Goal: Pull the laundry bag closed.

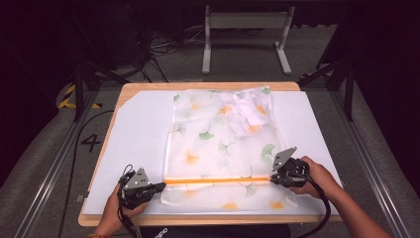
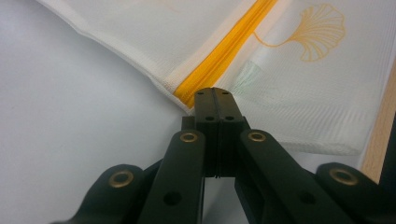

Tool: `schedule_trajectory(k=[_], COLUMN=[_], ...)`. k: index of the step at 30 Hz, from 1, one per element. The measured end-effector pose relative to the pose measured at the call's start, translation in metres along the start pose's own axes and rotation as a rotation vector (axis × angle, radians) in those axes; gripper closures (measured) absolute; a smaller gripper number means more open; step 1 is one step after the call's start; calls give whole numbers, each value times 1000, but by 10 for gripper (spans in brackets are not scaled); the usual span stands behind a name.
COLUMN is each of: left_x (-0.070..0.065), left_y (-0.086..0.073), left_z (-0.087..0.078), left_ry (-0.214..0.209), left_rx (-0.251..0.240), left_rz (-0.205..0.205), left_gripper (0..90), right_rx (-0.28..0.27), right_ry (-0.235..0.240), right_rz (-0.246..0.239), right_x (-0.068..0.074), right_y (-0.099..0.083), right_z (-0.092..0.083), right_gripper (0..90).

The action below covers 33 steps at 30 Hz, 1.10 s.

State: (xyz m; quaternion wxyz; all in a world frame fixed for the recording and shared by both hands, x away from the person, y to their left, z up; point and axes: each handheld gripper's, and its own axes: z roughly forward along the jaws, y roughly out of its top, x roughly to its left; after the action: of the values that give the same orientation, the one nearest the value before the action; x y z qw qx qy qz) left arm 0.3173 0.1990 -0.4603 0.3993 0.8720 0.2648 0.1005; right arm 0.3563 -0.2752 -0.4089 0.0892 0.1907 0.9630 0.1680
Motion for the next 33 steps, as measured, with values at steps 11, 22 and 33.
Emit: schedule_trajectory(k=[11, 22, 33], left_x=[0, 0, 0], left_y=[0, 0, 0], left_z=[0, 0, 0], left_ry=[0, -2, -2], left_rx=[-1, -1, -1], left_rz=[0, -1, -2], left_gripper=[900, 900, 900], right_rx=[-4, -17, -37], right_ry=[-3, -1, 6], right_rz=[9, 29, 41], right_x=[-2, -5, -6], right_y=[-5, -13, -17], right_z=[-2, -4, -5], right_gripper=[845, 845, 845])
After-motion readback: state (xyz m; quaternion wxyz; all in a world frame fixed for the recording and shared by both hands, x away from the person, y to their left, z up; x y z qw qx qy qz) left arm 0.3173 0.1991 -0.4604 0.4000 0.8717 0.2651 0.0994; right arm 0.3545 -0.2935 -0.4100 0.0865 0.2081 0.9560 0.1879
